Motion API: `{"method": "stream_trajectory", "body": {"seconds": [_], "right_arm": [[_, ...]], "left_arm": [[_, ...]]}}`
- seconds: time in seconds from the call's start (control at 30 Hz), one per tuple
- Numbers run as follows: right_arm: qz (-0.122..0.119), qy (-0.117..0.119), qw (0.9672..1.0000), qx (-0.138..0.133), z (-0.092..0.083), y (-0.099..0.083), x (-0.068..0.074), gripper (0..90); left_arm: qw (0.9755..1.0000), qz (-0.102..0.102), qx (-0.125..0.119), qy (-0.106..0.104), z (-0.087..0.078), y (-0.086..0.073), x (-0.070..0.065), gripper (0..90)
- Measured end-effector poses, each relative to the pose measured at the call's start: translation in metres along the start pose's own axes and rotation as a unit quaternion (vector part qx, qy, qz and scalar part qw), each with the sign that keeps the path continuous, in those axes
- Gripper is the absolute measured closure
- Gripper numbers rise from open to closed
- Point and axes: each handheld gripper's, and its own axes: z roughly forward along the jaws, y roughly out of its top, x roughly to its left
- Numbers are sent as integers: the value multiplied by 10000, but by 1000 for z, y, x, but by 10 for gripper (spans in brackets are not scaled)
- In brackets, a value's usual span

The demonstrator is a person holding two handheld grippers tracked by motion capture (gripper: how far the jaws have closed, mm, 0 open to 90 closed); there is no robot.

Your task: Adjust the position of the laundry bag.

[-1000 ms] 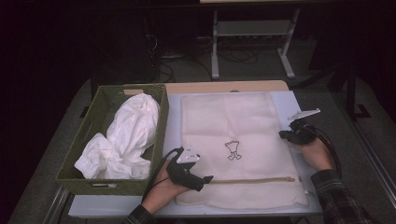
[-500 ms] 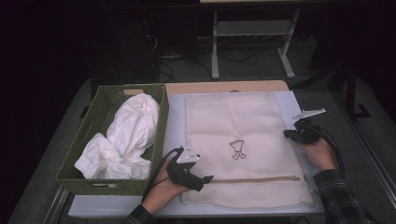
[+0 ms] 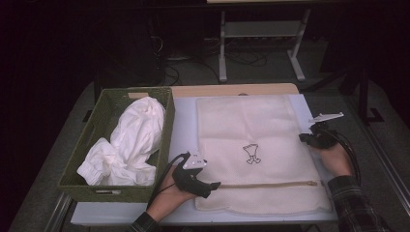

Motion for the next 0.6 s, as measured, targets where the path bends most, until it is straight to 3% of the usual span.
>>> {"method": "stream_trajectory", "body": {"seconds": [0.33,0.6], "right_arm": [[166,-146,9998,-31,-6,-6,-11,871],[130,-224,9997,4,-8,-8,-14,871]], "left_arm": [[10000,15,15,3,0,0,0,128],[10000,7,-1,0,0,0,0,128]]}}
